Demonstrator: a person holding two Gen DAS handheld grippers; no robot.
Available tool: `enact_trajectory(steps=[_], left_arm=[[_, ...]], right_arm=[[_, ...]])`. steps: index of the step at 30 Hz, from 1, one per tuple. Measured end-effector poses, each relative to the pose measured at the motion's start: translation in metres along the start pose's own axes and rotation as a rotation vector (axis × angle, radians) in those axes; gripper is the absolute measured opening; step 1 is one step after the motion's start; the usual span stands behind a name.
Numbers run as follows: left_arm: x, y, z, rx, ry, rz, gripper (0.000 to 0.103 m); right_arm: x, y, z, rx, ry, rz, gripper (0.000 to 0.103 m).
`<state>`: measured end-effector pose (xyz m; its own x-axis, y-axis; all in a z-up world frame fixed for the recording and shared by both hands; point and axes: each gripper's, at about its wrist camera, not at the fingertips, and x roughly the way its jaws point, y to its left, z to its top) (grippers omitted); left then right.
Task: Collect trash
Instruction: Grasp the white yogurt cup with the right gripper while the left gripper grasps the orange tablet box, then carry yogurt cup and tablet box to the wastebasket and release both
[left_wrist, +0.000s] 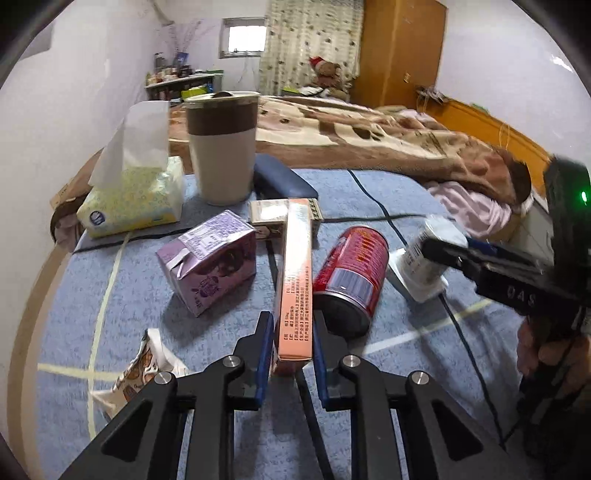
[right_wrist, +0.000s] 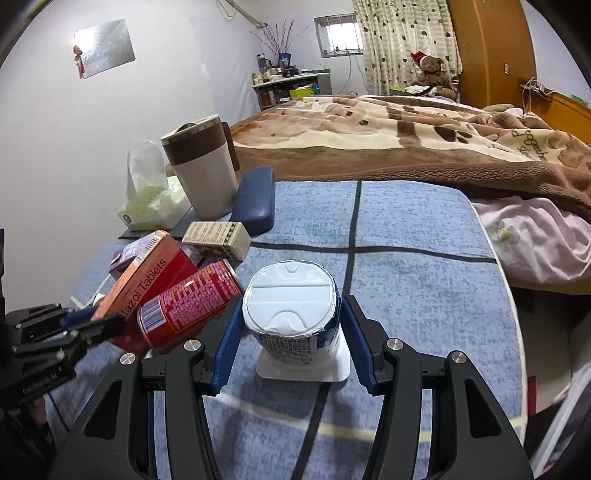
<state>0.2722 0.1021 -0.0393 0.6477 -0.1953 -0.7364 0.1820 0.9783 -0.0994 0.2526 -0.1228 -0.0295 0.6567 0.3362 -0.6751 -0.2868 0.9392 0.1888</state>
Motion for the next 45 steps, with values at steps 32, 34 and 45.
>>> enact_trajectory(steps=[32, 34, 45], left_arm=[[-0.035, -0.027, 0.012, -0.046, -0.08, 0.052, 0.017], [-0.046, -0.035, 0.01, -0.046, -0.096, 0.048, 0.017], [-0.094, -0.101, -0.009, 0.028, -0.151, -0.029, 0.017]], right_arm=[[-0.05, -0.01, -0.012, 0.044, -0.071, 0.013, 0.054], [-0.061, -0.011, -0.013, 0.043, -0.086, 0.013, 0.054], [-0.119, -0.024, -0.026, 0.05, -0.175, -0.021, 0.054]])
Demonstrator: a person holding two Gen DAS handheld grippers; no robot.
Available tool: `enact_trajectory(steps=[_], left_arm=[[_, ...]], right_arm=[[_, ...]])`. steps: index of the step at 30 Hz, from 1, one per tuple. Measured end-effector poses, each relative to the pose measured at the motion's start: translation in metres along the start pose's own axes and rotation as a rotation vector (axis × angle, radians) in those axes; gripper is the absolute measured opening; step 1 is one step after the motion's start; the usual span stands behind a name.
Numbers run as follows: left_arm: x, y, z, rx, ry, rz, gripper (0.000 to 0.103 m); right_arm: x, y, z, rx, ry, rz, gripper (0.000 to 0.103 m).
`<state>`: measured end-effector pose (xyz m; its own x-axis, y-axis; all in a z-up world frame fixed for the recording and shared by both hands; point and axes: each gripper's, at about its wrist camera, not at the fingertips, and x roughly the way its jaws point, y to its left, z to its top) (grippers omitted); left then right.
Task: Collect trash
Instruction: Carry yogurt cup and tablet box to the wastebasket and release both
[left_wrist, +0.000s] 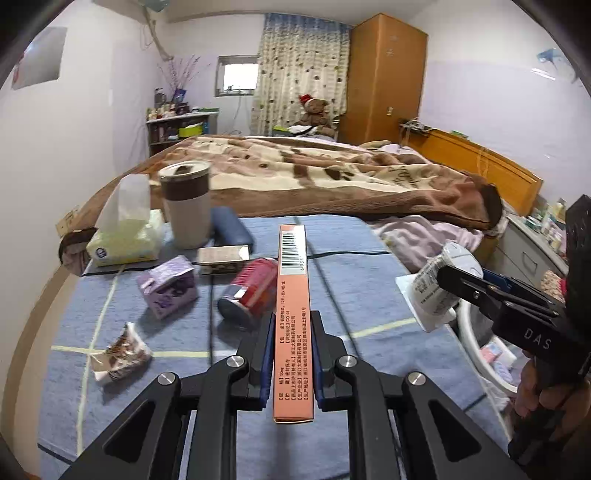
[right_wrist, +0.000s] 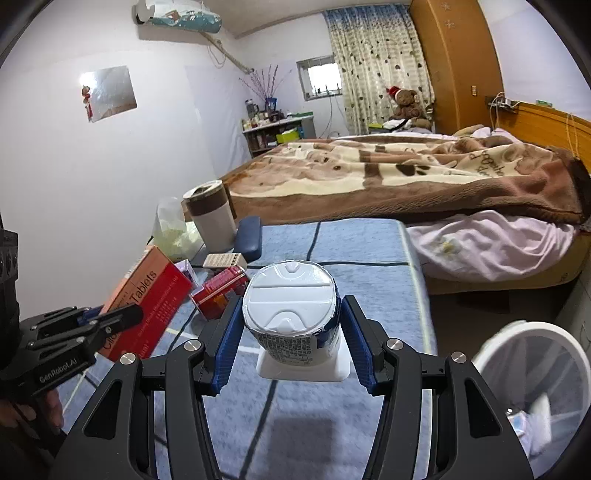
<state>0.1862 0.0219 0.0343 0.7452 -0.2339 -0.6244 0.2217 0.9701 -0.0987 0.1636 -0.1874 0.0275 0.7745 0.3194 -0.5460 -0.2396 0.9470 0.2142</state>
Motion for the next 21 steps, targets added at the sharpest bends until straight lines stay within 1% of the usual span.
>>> enact_trajectory(steps=[6, 10, 17, 21], left_arm=[[-0.014, -0.037, -0.002, 0.035, -0.022, -0.05, 0.017], [-0.023, -0.068, -0.006, 0.064, -0.034, -0.086, 0.017], [-0.027, -0.113, -0.014, 0.11, -0.036, -0.156, 0.017], [-0.025, -0.14, -0.019, 0.13, -0.021, -0.209, 0.017]], right_arm=[[-0.027, -0.017, -0.007, 0.023, -0.039, -0.035, 0.054], [-0.045, -0.029, -0.012, 0.024, -0.058, -0.079, 0.054], [-0.073, -0.053, -0.021, 0.046, -0.078, -0.136, 0.054], [-0.085, -0.068, -0.025, 0.062, -0.084, -0.179, 0.054]])
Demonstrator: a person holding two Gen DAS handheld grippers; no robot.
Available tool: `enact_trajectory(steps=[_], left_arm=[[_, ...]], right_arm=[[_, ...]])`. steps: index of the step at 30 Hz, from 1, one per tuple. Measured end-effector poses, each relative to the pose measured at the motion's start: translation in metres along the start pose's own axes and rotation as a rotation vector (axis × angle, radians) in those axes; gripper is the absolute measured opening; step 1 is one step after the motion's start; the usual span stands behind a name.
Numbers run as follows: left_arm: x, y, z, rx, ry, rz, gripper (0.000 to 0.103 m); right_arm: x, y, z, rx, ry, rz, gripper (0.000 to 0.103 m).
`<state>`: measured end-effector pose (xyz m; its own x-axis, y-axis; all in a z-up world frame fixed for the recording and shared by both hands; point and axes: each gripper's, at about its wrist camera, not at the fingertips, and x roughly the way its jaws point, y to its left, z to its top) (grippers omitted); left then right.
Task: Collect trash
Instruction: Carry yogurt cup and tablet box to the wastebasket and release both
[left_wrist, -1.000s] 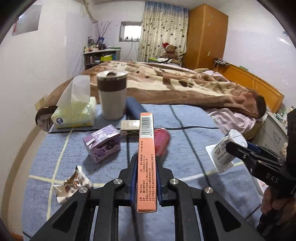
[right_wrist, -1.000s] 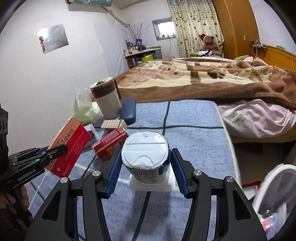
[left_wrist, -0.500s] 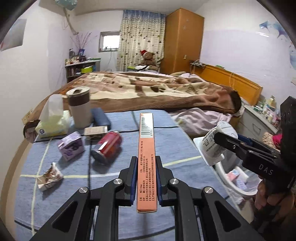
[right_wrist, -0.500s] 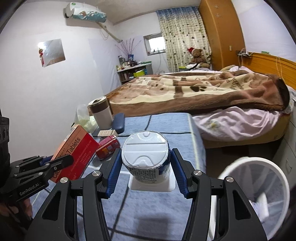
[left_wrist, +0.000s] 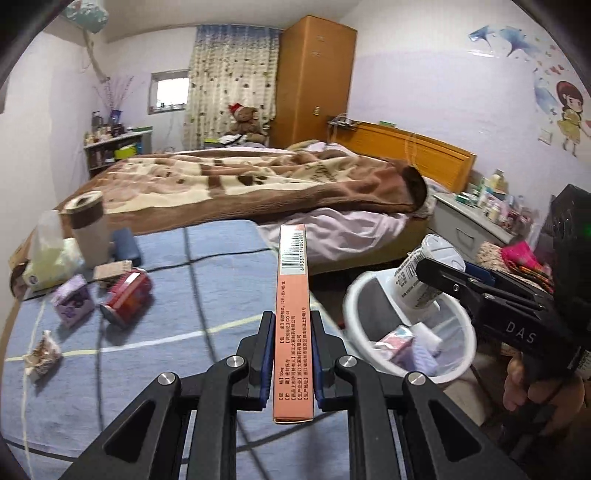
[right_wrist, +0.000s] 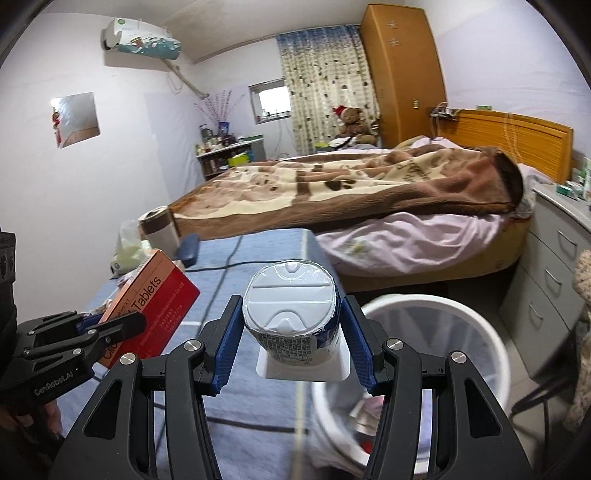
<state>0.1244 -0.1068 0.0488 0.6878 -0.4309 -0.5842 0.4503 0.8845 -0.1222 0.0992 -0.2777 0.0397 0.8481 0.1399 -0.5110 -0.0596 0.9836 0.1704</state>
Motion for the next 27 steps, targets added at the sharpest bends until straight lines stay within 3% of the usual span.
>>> enact_trajectory(steps=[15, 27], left_arm=[[0.049, -0.079, -0.006, 0.078, 0.07, -0.128, 0.017], [0.074, -0.119, -0.003, 0.135, 0.083, -0.122, 0.017]], right_arm=[[-0.009, -0.063, -0.016, 0.075, 0.037, -0.134, 0.054], [-0.01, -0.09, -0.022, 0.096, 0.066, -0.196, 0.055]])
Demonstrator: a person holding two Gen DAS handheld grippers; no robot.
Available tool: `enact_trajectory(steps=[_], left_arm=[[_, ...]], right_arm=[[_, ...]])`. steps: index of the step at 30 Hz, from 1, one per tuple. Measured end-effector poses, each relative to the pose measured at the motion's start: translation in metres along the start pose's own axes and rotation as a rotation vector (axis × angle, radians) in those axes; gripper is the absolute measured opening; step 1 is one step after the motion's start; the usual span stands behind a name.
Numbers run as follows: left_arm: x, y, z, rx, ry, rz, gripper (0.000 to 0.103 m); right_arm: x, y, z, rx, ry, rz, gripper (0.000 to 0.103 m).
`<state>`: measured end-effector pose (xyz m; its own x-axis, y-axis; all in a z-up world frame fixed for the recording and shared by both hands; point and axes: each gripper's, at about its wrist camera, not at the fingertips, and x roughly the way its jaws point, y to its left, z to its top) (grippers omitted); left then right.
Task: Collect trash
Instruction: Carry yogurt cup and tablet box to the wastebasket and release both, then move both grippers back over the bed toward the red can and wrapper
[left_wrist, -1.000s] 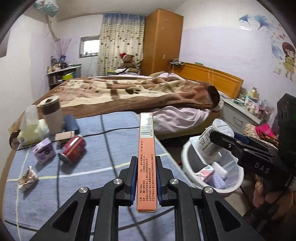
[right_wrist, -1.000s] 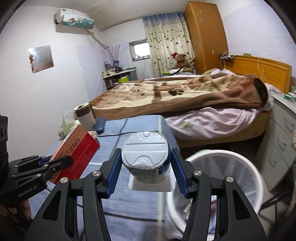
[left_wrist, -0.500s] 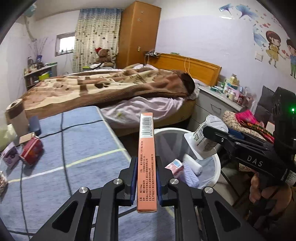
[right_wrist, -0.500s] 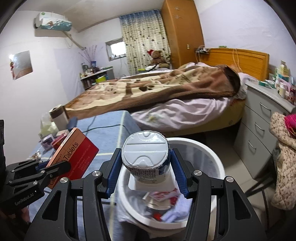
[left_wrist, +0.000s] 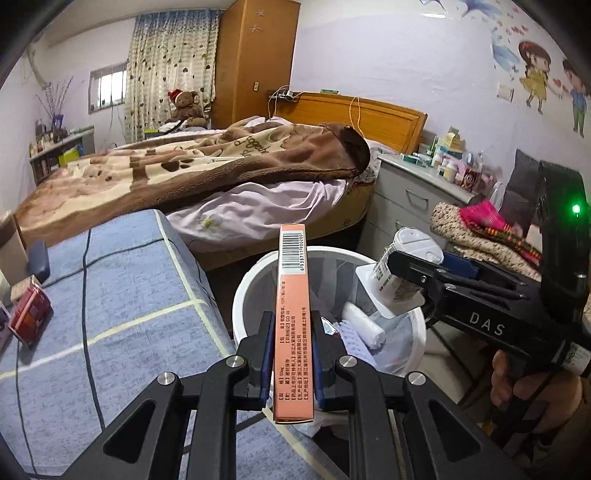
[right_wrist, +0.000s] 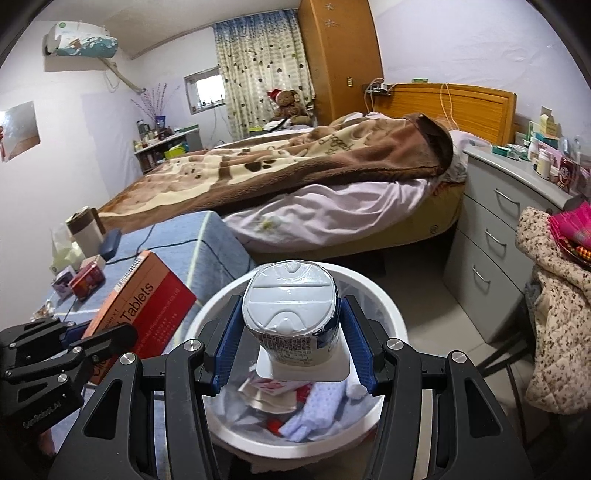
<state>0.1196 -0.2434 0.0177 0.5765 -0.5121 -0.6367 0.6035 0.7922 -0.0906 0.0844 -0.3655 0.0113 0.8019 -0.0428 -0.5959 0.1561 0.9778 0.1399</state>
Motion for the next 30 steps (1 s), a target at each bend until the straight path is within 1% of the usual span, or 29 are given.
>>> enact_trajectory(steps=[1, 6, 9, 12, 13, 16, 17, 18, 20, 30], left_arm=[[0.002, -0.003, 0.001, 0.014, -0.003, 0.006, 0.017], [0.01, -0.013, 0.004, 0.021, 0.005, -0.014, 0.017], [0.017, -0.015, 0.005, 0.012, 0.017, -0.016, 0.017], [0.021, -0.016, 0.005, 0.002, 0.011, -0.019, 0.018], [0.021, -0.016, 0.005, 0.001, 0.01, -0.017, 0.019], [0.025, -0.014, 0.003, 0.005, 0.022, -0.013, 0.032], [0.026, -0.013, 0.003, -0.001, 0.025, -0.015, 0.04], [0.026, -0.013, 0.003, -0.005, 0.024, -0.019, 0.045], [0.026, -0.012, 0.003, -0.009, 0.023, -0.015, 0.047], [0.016, 0.001, 0.002, -0.034, 0.01, 0.005, 0.047]], right_arm=[[0.001, -0.002, 0.0, 0.0, 0.005, -0.007, 0.055], [0.009, -0.009, -0.001, 0.0, 0.032, -0.027, 0.055], [0.013, -0.011, -0.002, -0.004, 0.045, -0.039, 0.055], [0.016, -0.011, -0.001, -0.012, 0.057, -0.056, 0.055], [0.016, -0.011, -0.001, -0.015, 0.06, -0.064, 0.055], [0.018, -0.013, -0.002, -0.015, 0.065, -0.088, 0.056], [0.018, -0.014, -0.002, -0.012, 0.064, -0.096, 0.06], [0.019, -0.015, -0.002, -0.008, 0.064, -0.1, 0.067], [0.019, -0.016, -0.002, 0.002, 0.065, -0.103, 0.069], [0.015, -0.01, -0.001, 0.013, 0.047, -0.082, 0.069]])
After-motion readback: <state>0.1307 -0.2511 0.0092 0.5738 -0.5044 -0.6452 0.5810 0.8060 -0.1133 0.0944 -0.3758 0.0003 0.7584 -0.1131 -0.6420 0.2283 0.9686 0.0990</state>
